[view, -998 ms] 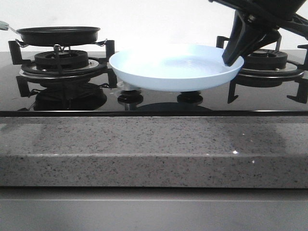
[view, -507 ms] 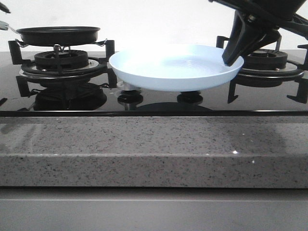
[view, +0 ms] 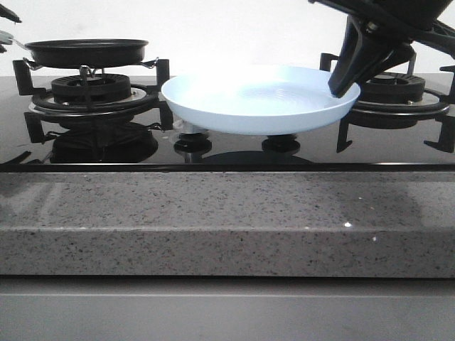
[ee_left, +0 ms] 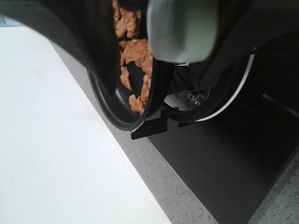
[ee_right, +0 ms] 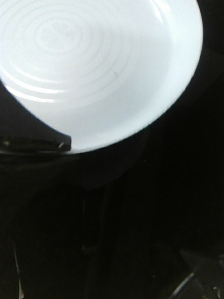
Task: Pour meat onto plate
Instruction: 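Grasp the pale green pan handle with the left gripper and lift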
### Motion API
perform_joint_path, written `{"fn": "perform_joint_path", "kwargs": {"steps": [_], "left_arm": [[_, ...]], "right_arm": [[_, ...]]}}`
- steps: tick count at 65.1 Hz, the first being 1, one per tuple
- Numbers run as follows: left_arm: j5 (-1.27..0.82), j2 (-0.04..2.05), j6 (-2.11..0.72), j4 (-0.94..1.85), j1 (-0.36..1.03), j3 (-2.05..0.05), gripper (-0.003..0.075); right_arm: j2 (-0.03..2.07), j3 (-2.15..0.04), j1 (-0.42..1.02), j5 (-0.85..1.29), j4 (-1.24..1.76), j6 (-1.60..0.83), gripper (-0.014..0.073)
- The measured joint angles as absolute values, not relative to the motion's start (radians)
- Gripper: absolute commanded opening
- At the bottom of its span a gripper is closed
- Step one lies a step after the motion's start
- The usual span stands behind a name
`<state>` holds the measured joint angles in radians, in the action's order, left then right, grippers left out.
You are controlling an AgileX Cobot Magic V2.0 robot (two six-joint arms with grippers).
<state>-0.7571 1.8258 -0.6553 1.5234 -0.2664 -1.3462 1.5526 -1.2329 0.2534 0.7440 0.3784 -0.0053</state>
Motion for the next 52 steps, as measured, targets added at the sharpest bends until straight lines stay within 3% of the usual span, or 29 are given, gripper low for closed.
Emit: {"fn": "perform_joint_path", "kwargs": {"steps": [20, 52], "left_arm": [[-0.767, 1.826, -0.653, 1.563, -0.266, -1.347, -0.0020], [-0.812, 1.770, -0.725, 1.642, -0.266, -1.322, -0.0020]], "right_arm": [[1.553, -1.233, 0.253, 0.744, 0.378, -0.005, -0.0069], [1.553, -1.233, 0.253, 0.744, 0.378, -0.007, -0.0069]]}}
